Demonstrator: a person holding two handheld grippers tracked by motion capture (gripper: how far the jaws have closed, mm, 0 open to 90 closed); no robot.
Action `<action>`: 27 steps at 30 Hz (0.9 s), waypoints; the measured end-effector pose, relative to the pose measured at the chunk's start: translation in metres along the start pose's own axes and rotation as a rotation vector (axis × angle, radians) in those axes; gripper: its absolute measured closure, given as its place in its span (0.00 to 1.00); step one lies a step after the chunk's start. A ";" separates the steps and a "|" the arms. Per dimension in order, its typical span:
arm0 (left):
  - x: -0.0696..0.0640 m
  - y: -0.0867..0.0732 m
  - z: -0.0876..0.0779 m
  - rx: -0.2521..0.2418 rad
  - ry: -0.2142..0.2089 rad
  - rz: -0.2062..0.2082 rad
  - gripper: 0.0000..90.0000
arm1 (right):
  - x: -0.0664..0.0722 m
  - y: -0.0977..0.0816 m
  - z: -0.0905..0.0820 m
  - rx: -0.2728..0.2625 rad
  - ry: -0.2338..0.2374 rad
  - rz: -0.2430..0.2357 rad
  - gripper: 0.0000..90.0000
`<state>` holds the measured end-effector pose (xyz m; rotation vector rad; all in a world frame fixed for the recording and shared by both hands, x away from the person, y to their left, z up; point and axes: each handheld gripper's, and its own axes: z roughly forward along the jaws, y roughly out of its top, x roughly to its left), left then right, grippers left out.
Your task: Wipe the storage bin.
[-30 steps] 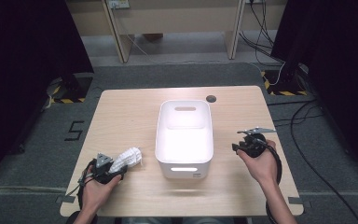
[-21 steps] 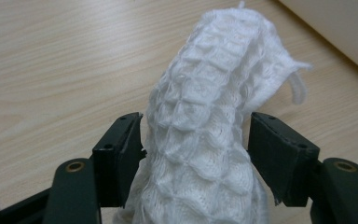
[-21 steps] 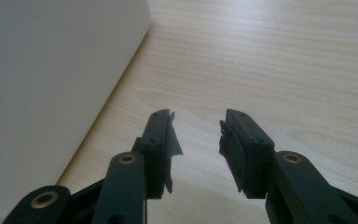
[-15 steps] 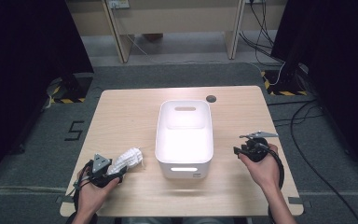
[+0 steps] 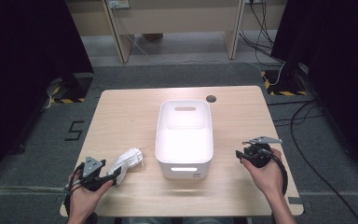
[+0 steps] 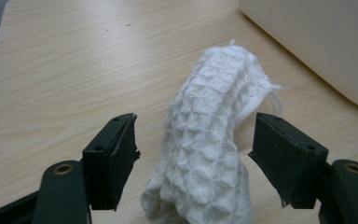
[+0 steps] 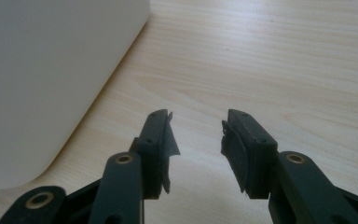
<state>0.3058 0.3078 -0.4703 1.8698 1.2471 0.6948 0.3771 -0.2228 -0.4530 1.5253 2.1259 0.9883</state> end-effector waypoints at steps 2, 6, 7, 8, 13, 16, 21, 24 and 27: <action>0.002 -0.001 -0.003 -0.008 0.002 -0.004 0.33 | 0.001 -0.004 -0.002 -0.006 -0.002 0.000 0.66; 0.006 -0.004 -0.009 -0.030 0.005 -0.016 0.33 | 0.000 -0.012 -0.007 -0.018 -0.007 0.006 0.65; 0.008 -0.005 -0.011 -0.028 0.008 -0.020 0.33 | 0.000 -0.014 -0.008 -0.023 -0.008 0.003 0.65; 0.009 -0.006 -0.012 -0.035 0.010 -0.027 0.33 | -0.001 -0.016 -0.009 -0.024 -0.010 0.004 0.65; 0.016 -0.011 -0.017 -0.040 0.028 -0.044 0.34 | -0.005 -0.025 -0.014 -0.033 -0.020 0.008 0.64; 0.025 -0.016 -0.020 -0.044 0.057 -0.060 0.34 | -0.008 -0.030 -0.018 -0.044 -0.027 0.009 0.64; 0.036 -0.023 -0.020 -0.044 0.088 -0.089 0.35 | -0.013 -0.040 -0.024 -0.063 -0.038 0.012 0.63; 0.044 -0.028 -0.017 -0.043 0.102 -0.114 0.35 | -0.016 -0.046 -0.027 -0.065 -0.049 0.022 0.62; 0.049 -0.030 -0.017 -0.064 0.099 -0.135 0.35 | -0.019 -0.053 -0.029 -0.069 -0.058 0.026 0.62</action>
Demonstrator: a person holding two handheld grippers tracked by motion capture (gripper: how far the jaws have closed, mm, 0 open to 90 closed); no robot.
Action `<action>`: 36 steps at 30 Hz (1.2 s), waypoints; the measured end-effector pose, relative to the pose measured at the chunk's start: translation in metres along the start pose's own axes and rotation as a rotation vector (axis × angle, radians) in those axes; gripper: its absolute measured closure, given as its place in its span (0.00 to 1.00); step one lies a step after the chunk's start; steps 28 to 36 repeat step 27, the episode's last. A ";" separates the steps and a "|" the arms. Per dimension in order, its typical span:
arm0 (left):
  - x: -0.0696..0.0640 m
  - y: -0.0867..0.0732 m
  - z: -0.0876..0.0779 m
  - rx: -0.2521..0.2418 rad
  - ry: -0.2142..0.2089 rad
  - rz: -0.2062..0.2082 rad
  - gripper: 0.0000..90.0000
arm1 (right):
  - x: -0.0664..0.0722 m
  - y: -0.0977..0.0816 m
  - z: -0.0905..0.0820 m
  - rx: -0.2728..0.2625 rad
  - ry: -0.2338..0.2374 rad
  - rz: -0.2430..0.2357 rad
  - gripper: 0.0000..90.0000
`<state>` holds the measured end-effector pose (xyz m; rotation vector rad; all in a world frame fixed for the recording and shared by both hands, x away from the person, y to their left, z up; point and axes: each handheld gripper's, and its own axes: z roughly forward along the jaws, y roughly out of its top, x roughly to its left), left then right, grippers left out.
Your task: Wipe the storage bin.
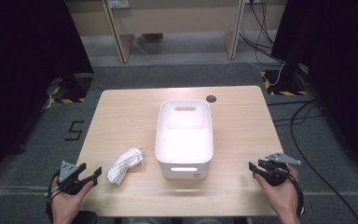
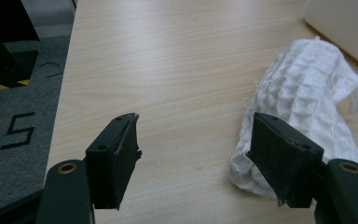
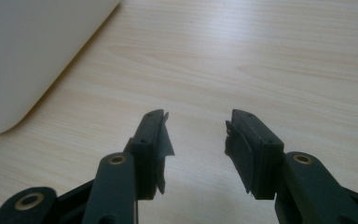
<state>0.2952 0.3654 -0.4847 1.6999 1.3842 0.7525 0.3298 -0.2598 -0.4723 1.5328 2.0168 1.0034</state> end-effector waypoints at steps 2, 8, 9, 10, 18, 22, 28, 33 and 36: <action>0.001 0.000 0.000 -0.008 -0.005 -0.002 0.35 | -0.002 -0.004 -0.001 -0.006 -0.007 0.003 0.62; -0.003 -0.001 0.003 -0.035 -0.016 -0.007 0.36 | -0.008 -0.012 -0.003 -0.038 -0.018 0.016 0.62; -0.004 -0.001 0.004 -0.036 -0.017 -0.004 0.36 | -0.008 -0.013 -0.003 -0.044 -0.021 0.017 0.61; -0.005 -0.001 0.004 -0.039 -0.019 -0.002 0.36 | -0.008 -0.014 -0.004 -0.051 -0.026 0.021 0.61; -0.008 -0.010 0.013 -0.081 -0.030 -0.003 0.36 | -0.010 -0.024 -0.002 -0.132 -0.052 0.033 0.59; -0.012 -0.013 0.014 -0.089 -0.039 0.016 0.36 | -0.010 -0.027 -0.001 -0.154 -0.056 0.023 0.59; -0.010 -0.014 0.014 -0.101 -0.036 -0.003 0.36 | -0.008 -0.030 0.000 -0.165 -0.052 0.010 0.58; -0.010 -0.014 0.014 -0.101 -0.036 -0.003 0.36 | -0.008 -0.030 0.000 -0.165 -0.052 0.010 0.58; -0.010 -0.014 0.014 -0.101 -0.036 -0.003 0.36 | -0.008 -0.030 0.000 -0.165 -0.052 0.010 0.58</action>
